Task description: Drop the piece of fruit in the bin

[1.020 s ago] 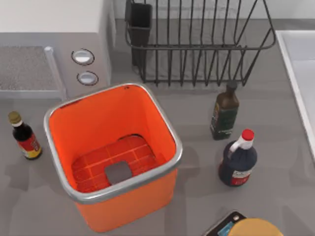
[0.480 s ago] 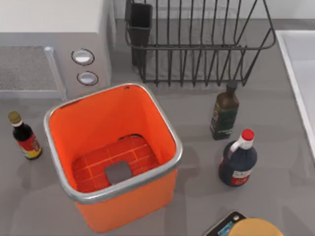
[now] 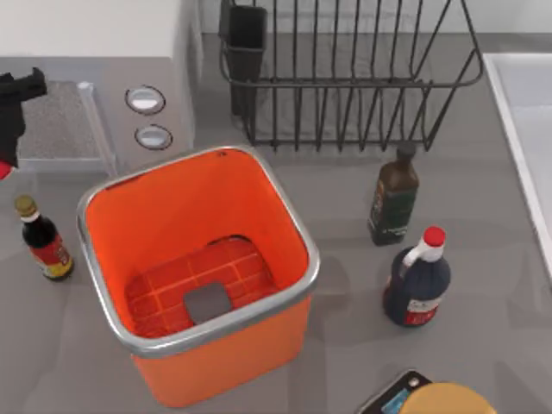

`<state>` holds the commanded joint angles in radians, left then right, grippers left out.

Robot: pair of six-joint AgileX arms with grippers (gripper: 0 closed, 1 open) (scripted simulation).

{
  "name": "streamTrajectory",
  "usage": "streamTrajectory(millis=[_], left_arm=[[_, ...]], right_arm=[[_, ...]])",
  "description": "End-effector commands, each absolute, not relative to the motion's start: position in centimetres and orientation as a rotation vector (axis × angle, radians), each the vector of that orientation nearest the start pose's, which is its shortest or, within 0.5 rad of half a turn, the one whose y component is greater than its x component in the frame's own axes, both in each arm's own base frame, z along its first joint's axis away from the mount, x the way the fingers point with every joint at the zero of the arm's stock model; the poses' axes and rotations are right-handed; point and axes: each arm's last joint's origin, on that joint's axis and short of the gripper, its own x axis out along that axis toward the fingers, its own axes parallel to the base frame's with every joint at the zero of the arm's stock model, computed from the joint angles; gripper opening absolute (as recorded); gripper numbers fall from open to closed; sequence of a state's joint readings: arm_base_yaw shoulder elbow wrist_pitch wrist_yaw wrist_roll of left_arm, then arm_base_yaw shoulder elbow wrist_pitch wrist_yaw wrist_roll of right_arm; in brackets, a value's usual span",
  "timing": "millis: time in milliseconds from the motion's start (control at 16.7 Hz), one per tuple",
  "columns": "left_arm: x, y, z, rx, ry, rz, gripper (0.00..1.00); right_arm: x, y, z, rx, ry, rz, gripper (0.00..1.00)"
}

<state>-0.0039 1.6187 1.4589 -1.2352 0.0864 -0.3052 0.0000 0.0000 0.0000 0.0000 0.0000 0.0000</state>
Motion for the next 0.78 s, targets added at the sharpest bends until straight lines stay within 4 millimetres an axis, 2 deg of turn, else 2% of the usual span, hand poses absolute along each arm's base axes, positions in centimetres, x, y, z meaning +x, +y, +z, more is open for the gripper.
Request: streamTrajectory(millis=[480,780], left_arm=[[28.9,-8.7,29.2,-0.972,1.387,0.446,0.00],[28.0,-12.4,29.0,-1.295,1.445,0.689,0.00]], right_arm=[[10.6,-0.1,16.0,0.000,0.000,0.000,1.00],[10.6,-0.1,16.0,0.000,0.000,0.000,1.00]])
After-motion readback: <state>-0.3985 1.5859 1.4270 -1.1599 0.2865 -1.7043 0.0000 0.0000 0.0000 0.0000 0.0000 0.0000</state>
